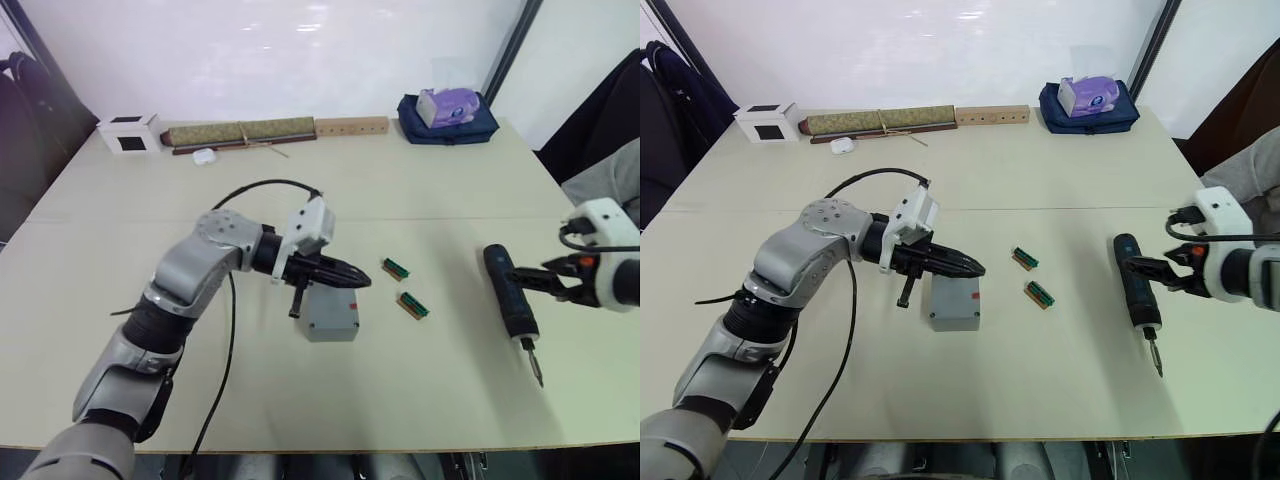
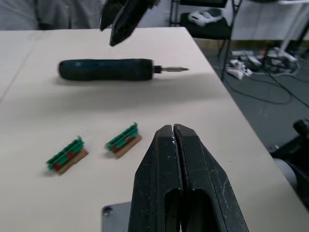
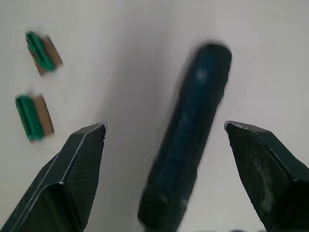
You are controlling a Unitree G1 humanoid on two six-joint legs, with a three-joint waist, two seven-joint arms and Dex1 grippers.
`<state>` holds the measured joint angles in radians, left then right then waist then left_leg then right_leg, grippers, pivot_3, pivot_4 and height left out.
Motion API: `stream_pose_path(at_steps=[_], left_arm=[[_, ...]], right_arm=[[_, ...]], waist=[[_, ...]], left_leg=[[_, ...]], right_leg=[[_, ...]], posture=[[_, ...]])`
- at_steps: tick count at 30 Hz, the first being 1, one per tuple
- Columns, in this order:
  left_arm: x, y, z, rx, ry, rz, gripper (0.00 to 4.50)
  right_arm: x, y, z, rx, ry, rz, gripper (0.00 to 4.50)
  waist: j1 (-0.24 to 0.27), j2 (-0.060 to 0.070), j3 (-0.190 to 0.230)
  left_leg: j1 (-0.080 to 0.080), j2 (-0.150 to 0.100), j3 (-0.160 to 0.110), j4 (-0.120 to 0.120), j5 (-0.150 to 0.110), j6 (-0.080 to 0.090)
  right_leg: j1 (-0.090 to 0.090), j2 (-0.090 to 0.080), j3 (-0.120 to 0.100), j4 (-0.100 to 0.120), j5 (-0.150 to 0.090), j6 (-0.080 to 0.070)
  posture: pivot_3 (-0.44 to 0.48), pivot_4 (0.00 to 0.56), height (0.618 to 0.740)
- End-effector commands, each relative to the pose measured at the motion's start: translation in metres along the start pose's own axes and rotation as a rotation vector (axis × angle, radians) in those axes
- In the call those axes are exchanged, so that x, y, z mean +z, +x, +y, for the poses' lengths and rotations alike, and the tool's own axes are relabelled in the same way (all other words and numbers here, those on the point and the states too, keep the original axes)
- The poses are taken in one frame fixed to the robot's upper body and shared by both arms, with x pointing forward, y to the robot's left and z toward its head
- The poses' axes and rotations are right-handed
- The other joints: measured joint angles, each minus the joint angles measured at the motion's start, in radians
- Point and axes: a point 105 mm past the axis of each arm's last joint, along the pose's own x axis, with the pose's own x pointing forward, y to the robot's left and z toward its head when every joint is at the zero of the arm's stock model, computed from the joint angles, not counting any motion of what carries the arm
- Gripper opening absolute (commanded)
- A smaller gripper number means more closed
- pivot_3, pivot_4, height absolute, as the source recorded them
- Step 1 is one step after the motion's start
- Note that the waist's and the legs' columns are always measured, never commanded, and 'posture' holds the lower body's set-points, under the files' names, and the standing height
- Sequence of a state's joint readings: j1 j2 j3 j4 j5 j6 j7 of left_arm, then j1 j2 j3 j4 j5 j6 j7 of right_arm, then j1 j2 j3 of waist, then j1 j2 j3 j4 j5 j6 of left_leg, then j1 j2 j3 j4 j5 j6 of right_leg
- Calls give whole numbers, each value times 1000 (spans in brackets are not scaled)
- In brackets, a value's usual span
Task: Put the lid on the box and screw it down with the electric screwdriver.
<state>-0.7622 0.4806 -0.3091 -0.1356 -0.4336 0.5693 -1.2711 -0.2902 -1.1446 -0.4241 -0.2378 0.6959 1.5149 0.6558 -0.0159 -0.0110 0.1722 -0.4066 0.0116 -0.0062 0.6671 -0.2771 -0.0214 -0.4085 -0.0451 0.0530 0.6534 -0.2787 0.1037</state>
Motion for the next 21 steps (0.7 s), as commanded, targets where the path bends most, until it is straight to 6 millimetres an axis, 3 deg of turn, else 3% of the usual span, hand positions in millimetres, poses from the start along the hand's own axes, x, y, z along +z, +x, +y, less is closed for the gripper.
stream_pose_path(at_steps=[1, 9, 18, 21], left_arm=[[11, 3, -2, -19, 91, 5, 0], [11, 1, -8, -15, 106, 12, 0], [6, -2, -9, 57, 67, 8, 0], [5, -2, -8, 66, 62, 11, 0]], right_arm=[[-17, 3, -6, 36, 51, 105, 4214], [-35, 22, -15, 106, 168, 190, 4214], [-42, 56, -22, 118, 58, 302, 4214], [-45, 62, -23, 132, 12, 340, 3521]], waist=[[1, 0, 0], [1, 0, 0], [-1, -1, 0], [-4, -3, -1]], left_leg=[[0, 0, 0, 0, 0, 0], [0, 0, 0, 1, 0, 0], [0, 0, 0, 1, 0, 0], [0, 0, 0, 2, 0, 0]], right_leg=[[0, 0, 0, 0, 0, 0], [0, 0, 0, 0, 0, 0], [0, 0, 0, 0, 0, 0], [1, -1, 1, 0, 0, 1]], posture=[[0, 150, 740], [0, 150, 740], [0, 150, 740], [0, 150, 740]])
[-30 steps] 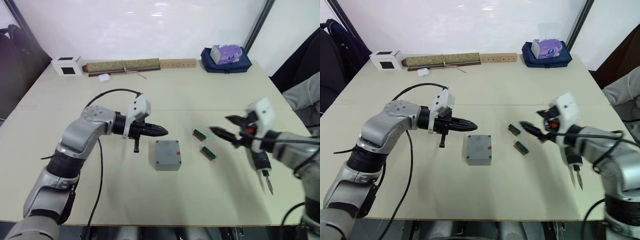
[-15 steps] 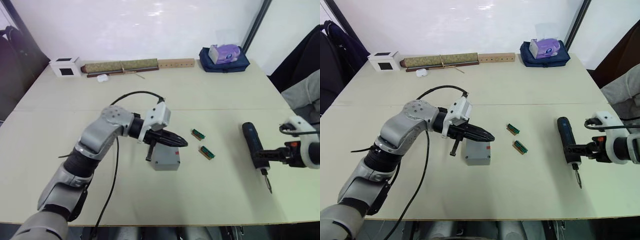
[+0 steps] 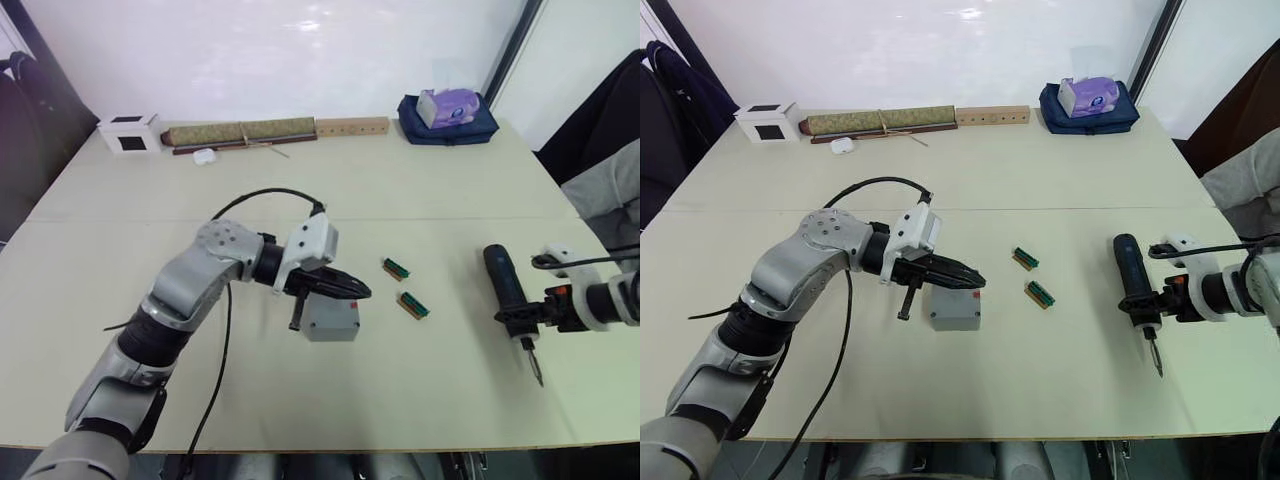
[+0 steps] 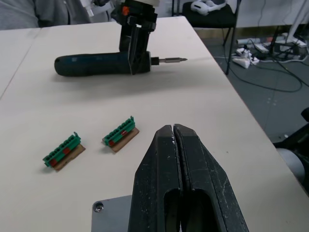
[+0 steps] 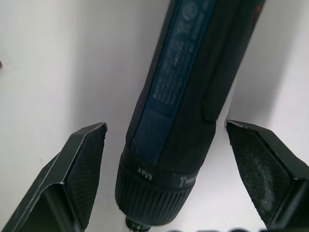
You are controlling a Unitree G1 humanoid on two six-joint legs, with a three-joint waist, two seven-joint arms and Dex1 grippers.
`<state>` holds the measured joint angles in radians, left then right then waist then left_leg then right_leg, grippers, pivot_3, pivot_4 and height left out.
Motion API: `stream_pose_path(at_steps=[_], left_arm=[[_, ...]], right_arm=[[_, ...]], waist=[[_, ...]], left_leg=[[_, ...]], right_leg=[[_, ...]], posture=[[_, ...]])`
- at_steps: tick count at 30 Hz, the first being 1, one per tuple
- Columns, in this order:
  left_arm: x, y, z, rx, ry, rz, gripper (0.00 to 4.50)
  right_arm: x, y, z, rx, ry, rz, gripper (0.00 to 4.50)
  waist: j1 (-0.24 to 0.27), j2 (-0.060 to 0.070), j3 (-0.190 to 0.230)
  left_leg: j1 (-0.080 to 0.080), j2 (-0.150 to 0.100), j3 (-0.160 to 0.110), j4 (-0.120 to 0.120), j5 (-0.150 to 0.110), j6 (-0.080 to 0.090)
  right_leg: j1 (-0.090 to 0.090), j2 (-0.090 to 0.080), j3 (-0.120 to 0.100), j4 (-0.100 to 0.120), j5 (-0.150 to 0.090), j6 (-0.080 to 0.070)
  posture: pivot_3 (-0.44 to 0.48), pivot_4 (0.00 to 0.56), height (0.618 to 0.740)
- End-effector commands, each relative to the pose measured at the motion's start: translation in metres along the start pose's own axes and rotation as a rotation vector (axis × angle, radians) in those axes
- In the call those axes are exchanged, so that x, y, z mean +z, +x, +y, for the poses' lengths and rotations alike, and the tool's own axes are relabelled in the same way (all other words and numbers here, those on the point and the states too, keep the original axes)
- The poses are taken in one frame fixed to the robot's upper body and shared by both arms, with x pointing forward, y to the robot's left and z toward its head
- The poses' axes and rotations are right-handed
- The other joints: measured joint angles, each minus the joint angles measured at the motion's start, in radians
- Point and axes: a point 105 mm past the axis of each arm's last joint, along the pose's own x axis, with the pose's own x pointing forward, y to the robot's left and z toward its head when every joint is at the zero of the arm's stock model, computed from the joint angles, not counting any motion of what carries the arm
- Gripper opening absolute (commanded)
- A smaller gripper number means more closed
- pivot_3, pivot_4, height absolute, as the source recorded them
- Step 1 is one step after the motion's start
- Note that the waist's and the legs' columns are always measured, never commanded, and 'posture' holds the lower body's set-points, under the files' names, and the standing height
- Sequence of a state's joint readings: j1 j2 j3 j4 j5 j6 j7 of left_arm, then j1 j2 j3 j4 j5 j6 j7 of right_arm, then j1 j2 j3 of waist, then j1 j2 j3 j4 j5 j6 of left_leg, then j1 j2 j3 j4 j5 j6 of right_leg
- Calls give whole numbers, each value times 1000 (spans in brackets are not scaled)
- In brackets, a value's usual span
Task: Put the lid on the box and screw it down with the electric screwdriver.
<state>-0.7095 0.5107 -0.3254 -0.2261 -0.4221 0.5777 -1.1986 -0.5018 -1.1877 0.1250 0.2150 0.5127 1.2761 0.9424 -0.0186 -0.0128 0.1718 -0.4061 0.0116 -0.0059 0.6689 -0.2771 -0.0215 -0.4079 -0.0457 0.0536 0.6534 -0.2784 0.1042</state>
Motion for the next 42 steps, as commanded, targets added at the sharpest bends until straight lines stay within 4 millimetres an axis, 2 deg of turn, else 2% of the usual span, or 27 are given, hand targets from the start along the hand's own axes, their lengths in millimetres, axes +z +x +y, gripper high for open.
stream_pose_path(at_steps=[1, 5, 8, 10, 12, 14, 16, 17, 18, 19, 20, 21, 22, 23, 25, 28, 31, 35, 40, 42], left_arm=[[10, -5, 0, 21, 39, -20, 0], [8, -6, 0, 42, 31, -19, 0], [8, -7, 1, 59, 22, -23, 0], [7, -8, 1, 68, 17, -23, 0], [5, -11, 5, 92, 5, -18, 0], [-1, -18, 12, 134, -17, -5, 0], [-7, -25, 17, 167, -39, 9, 0], [-11, -28, 20, 182, -51, 21, 0], [-19, -33, 22, 202, -77, 39, 0], [-25, -36, 24, 215, -94, 52, 0], [-32, -40, 25, 231, -122, 66, 0], [-39, -44, 22, 220, -132, 101, 0], [-43, -45, 19, 209, -135, 125, 0], [-45, -46, 17, 201, -136, 141, 0], [-38, -46, 14, 187, -130, 129, 0], [-35, -48, 15, 185, -137, 120, 0], [-38, -45, 15, 154, -132, 145, 0], [-47, -41, 19, 125, -119, 184, 0], [-49, -32, 21, 91, -107, 184, 0], [-58, -27, 18, 78, -101, 217, 0]], right_arm=[[-6, 11, -4, 8, -57, 63, 3207], [-5, 13, -3, 30, -70, 85, 1845], [-14, 15, -1, 43, -76, 120, 1822], [-12, 14, -1, 37, -84, 107, 1822], [5, 9, -2, 25, -86, 27, 1822], [28, 0, -5, -15, -163, -84, 1822], [51, -9, 2, 6, -163, -203, 1822], [67, -16, 13, 67, -160, -290, 1822], [89, -30, 35, 168, -199, -442, 1822], [102, -42, 50, 233, -231, -549, 1822], [114, -59, 79, 331, -317, -704, 1822], [116, -75, 121, 467, -426, -881, 1822], [110, -88, 146, 547, -485, -996, 1822], [104, -97, 160, 591, -513, -1068, 1822], [101, -79, 187, 547, -476, -1097, 1822], [101, -75, 218, 605, -347, -1213, 1822], [104, -67, 224, 575, -251, -1264, 1822], [99, -34, 227, 450, -373, -1176, 1822], [104, -24, 227, 442, -366, -1212, 1822], [104, -21, 228, 444, -355, -1223, 1822]], waist=[[-2, -1, 0], [-2, -1, -1], [2, -1, -1], [4, -2, -1], [4, -2, -1], [-3, -2, -1], [-13, -2, 0], [-18, 1, 1], [-22, 3, 2], [-27, 4, 2], [-28, 7, 4], [-28, 8, 4], [-26, 8, 4], [-23, 7, 4], [-15, 7, 4], [7, 4, 3], [10, 5, 3], [7, 5, 3], [-2, 5, 3], [-3, 5, 3]], left_leg=[[0, 0, 0, 0, 0, 0], [1, 0, 0, 0, 0, 0], [1, 1, 0, 0, 0, 0], [1, 1, 0, 0, 0, 0], [1, 1, 0, 0, 0, 0], [1, 1, 0, 0, 0, 0], [3, 1, 0, 0, 0, 0], [3, 1, 0, 0, 0, 0], [2, 1, 0, 0, 0, 0], [2, 1, 0, 0, 0, 0], [2, 1, 0, -1, 0, 0], [1, 1, 0, -1, 0, 0], [0, 1, -1, -3, 0, 0], [-2, 1, -2, -4, 0, 0], [-5, 5, -6, -4, 0, 0], [-6, 4, -7, -2, 1, -1], [-6, -1, -5, -1, 3, -5], [-2, -5, -2, 1, 3, -5], [-3, -2, -2, -2, 3, -4], [-3, -1, -2, -2, 3, -4]], right_leg=[[0, 0, 0, 0, 0, 0], [1, 1, 0, 0, 0, 0], [1, 1, 0, 0, 0, 0], [1, 0, 0, 0, 0, 0], [1, 0, 0, 0, 0, 0], [1, 0, 0, 0, 0, 0], [1, 1, 1, 0, 0, 0], [1, 1, 1, 0, 0, 0], [0, 0, 1, 1, 0, 0], [0, 0, 2, 2, 0, 0], [-2, 1, 2, 2, 0, 0], [-3, 1, 3, 3, 0, 0], [-5, 2, 3, 4, 0, 0], [-7, 2, 2, 5, -1, -2], [-10, 5, -1, 8, -3, -5], [-11, 1, -2, 10, -4, -7], [-10, -4, -1, 11, -2, -3], [-2, -5, -1, 5, 0, -1], [-5, 0, -1, 4, -1, -1], [-7, 1, -1, 7, -1, -2]], posture=[[0, 150, 740], [0, 150, 740], [0, 150, 740], [0, 150, 740], [0, 150, 740], [0, 150, 740], [0, 150, 740], [0, 150, 740], [0, 150, 740], [0, 150, 740], [0, 150, 740], [0, 150, 740], [0, 150, 740], [0, 150, 740], [0, 150, 740], [0, 150, 740], [0, 150, 740], [0, 150, 740], [0, 150, 740], [0, 150, 740]])
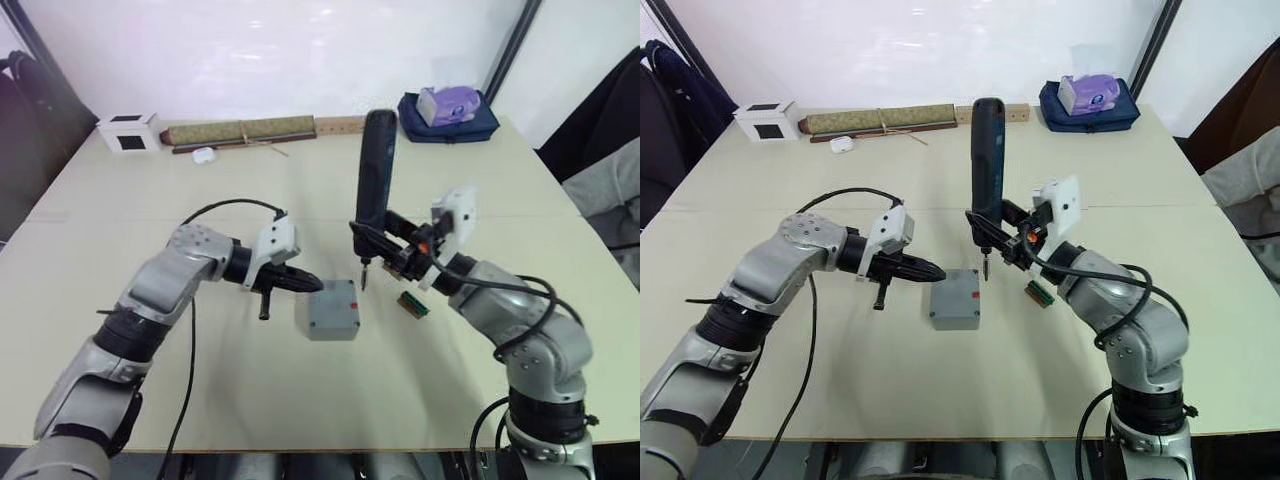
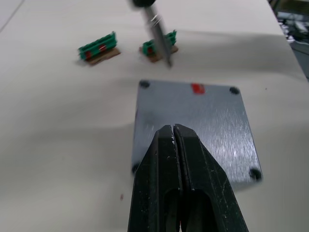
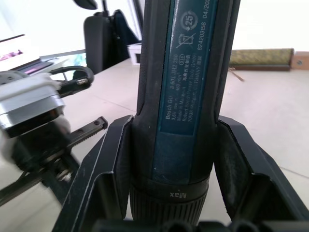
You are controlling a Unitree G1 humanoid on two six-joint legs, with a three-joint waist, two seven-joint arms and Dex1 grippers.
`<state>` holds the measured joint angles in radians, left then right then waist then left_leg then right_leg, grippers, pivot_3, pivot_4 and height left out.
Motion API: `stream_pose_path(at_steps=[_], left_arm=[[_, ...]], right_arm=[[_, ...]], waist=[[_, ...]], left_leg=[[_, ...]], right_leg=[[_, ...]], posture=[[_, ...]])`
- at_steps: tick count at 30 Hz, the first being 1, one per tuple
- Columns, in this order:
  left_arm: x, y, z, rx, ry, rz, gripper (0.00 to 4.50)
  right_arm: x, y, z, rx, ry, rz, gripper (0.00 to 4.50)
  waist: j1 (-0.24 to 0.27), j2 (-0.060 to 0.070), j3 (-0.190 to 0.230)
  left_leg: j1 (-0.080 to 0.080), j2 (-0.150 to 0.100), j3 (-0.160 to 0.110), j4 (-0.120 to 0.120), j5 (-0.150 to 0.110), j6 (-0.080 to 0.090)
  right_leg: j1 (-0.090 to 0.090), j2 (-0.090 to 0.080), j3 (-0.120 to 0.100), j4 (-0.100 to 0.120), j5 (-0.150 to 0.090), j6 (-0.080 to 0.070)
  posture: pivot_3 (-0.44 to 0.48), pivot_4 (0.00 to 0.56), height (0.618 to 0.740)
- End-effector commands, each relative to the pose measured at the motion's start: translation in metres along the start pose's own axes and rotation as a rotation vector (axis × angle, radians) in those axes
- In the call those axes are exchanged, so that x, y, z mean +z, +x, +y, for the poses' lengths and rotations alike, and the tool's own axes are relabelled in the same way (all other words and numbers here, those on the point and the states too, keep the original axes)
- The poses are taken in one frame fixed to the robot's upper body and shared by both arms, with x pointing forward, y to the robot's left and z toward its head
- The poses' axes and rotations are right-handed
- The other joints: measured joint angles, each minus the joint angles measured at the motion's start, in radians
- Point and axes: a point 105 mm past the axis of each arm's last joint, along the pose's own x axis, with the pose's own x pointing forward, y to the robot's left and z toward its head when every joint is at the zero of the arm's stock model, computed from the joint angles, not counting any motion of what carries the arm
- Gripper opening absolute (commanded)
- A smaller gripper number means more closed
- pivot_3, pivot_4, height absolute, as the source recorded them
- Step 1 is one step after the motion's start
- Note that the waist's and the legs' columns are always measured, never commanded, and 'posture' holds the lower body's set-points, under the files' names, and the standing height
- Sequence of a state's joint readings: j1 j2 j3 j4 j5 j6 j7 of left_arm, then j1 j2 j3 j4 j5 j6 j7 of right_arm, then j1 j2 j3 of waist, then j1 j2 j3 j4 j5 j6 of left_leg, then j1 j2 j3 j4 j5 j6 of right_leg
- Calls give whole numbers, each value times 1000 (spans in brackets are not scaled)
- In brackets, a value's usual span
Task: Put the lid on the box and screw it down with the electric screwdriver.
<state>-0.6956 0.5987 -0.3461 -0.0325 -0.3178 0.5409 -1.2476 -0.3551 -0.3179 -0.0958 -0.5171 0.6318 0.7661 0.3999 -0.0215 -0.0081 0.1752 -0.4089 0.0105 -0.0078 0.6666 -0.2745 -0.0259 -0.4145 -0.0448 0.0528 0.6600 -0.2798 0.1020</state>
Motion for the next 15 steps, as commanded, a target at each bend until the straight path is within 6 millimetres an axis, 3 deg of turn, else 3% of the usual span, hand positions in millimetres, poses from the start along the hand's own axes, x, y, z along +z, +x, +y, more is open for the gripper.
stream_pose_path(at_steps=[1, 5, 15], left_arm=[[-7, 5, 0, -10, 46, 46, 0], [-24, 10, -3, -18, 43, 99, 0], [-22, 10, -2, -19, 20, 83, 0]], right_arm=[[19, 3, 11, 33, -47, -120, 1822], [17, 7, 15, 38, -29, -144, 1822], [-3, 13, 9, 18, -74, -92, 1822]], waist=[[0, 0, 0], [2, 0, 0], [3, 0, 0]], left_leg=[[0, 0, 0, 0, 0, 0], [1, 0, 0, 0, 0, 0], [2, 0, -1, 1, 0, 0]], right_leg=[[0, 0, 0, 1, 0, -1], [0, 0, 0, 3, 0, -1], [1, 0, 0, 2, 0, -1]], posture=[[0, 150, 740], [0, 150, 740], [0, 150, 740]])
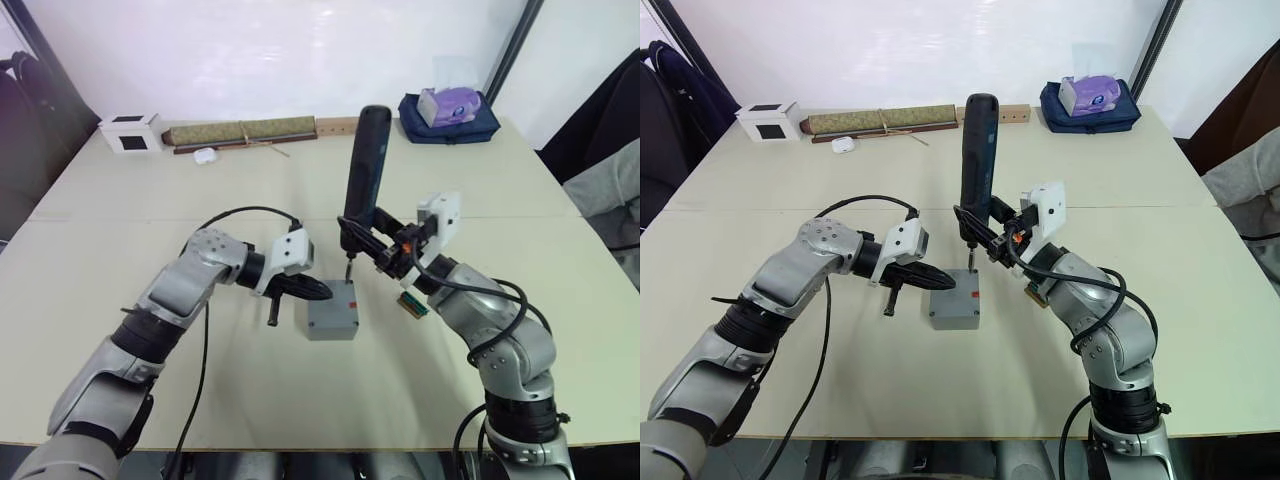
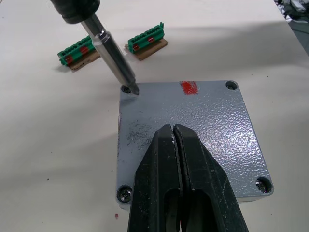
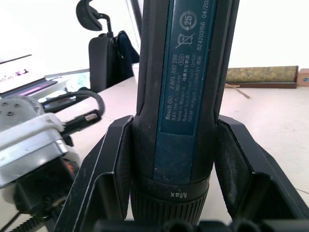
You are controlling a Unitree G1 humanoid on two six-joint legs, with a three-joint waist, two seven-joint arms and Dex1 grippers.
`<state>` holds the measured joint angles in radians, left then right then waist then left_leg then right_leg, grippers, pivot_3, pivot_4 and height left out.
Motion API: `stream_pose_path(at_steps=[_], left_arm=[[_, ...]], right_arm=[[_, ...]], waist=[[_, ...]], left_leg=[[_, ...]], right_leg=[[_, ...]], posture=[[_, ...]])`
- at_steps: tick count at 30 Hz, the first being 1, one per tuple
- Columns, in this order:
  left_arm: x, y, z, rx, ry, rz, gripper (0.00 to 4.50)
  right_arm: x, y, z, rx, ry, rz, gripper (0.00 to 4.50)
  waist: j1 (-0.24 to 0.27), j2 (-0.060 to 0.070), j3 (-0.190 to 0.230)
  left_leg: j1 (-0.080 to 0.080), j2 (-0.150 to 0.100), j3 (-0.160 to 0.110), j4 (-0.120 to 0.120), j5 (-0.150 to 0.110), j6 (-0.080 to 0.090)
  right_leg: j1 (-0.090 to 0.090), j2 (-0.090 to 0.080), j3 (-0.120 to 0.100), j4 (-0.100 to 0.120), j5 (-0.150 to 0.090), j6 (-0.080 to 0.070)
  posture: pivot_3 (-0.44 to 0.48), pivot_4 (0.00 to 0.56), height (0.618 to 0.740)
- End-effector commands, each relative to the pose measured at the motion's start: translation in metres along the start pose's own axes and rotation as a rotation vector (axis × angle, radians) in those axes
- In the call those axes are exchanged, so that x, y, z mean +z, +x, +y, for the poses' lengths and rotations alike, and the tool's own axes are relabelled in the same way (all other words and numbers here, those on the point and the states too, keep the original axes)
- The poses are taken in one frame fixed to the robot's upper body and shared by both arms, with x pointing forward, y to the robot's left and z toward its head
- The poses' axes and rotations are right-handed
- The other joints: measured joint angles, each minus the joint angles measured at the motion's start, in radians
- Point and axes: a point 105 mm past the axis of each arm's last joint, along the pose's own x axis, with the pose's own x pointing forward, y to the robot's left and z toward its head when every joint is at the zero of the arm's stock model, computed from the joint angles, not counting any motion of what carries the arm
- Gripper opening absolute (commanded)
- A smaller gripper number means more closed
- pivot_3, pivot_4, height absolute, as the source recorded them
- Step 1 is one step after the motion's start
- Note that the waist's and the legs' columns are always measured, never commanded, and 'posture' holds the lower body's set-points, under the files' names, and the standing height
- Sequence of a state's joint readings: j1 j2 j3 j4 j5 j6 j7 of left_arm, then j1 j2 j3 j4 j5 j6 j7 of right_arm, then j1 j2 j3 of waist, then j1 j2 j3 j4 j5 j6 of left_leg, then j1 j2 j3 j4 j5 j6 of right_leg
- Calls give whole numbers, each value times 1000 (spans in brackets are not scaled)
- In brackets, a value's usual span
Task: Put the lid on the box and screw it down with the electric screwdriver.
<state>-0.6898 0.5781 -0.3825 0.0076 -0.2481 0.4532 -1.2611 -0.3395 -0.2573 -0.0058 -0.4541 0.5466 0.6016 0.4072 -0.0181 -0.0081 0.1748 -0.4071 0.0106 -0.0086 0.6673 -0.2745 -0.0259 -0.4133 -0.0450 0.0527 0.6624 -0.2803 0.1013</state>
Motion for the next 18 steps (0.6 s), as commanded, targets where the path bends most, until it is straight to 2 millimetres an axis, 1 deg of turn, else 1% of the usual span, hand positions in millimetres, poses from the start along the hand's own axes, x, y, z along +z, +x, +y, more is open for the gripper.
stream_pose_path(at_steps=[1, 4, 7, 9, 13, 15, 18], left_arm=[[-12, 2, -3, -7, -35, 44, 0], [-11, 1, -3, -6, -34, 45, 0], [-12, -1, -2, -4, -36, 52, 0], [-13, -2, -1, -1, -36, 59, 0], [-13, -4, 1, 1, -37, 63, 0], [-14, -4, 0, -1, -37, 66, 0], [-17, -3, -2, -9, -40, 69, 0]], right_arm=[[3, 0, 0, 2, -60, -24, 1822], [-1, -1, -4, -17, -79, -23, 1822], [-5, -3, -14, -74, -109, -22, 1822], [-9, -5, -17, -87, -124, -13, 1822], [-17, -8, -12, -67, -114, 11, 1822], [-23, -10, -7, -43, -110, 33, 1822], [-40, -16, 5, -18, -86, 85, 1822]], waist=[[0, 0, 0], [0, 0, 0], [0, 0, 0], [0, 0, 0], [4, -1, -1], [4, -1, -1], [3, -2, -2]], left_leg=[[0, 0, 0, 0, 0, 0], [1, 0, 0, 0, 0, 0], [2, 0, 0, 0, 0, 0], [2, 0, 0, 0, 0, 0], [5, 0, 0, 0, 0, 0], [6, 0, 0, 0, 0, 0], [8, 0, 0, 0, 0, 0]], right_leg=[[0, 0, 0, 0, 0, 0], [1, 0, 0, 0, 0, 0], [2, 0, 0, 0, 0, 0], [2, 0, 0, 0, 0, 0], [6, -1, 0, -1, 0, 0], [7, -1, 0, -1, 0, 0], [9, 0, 0, -1, 0, 0]], posture=[[0, 150, 740], [0, 150, 740], [0, 150, 740], [0, 150, 740], [0, 150, 740], [0, 150, 740], [0, 150, 740]])
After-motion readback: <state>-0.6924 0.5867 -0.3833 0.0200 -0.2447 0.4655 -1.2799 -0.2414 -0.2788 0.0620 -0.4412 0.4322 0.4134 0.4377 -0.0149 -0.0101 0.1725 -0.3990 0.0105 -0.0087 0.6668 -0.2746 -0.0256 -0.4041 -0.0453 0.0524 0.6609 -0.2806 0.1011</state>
